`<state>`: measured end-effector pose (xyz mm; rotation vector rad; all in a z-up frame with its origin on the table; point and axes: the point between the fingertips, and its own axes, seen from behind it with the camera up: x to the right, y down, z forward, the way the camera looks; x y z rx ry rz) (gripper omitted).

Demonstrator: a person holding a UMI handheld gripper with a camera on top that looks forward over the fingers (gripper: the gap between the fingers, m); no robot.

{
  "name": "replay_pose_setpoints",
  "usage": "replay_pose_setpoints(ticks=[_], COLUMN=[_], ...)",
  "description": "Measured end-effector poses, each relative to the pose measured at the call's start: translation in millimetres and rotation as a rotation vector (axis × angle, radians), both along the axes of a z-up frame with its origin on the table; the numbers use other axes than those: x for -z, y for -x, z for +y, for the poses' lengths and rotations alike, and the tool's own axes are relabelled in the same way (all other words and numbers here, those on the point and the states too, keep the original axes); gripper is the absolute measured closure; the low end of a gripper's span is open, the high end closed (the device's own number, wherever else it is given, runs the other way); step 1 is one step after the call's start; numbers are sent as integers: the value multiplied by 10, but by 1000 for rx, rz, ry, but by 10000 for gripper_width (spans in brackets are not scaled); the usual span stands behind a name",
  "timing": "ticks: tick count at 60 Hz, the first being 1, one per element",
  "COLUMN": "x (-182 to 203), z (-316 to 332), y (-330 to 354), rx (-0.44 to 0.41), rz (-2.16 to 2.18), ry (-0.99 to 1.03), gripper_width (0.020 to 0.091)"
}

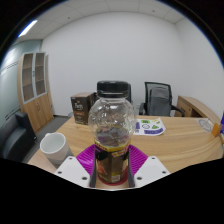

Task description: Pour water

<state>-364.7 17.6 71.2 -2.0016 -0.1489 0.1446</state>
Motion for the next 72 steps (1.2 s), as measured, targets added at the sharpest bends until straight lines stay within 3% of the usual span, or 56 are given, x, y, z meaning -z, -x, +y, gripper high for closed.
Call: replay_pose_setpoints(ticks=[10,15,18,22,48,72], x=[68,9,-64,-218,-1161,-1412], z=[-119,-264,-375,-580,-2440,-2889], y=[-10,-29,-46,-66,39,102], rx=[2,14,23,46,170,221], rz=[-29,-41,-46,-58,-91,-78], ry=[37,86,89,106,180,164], gripper_width=[509,231,267,241,247,248])
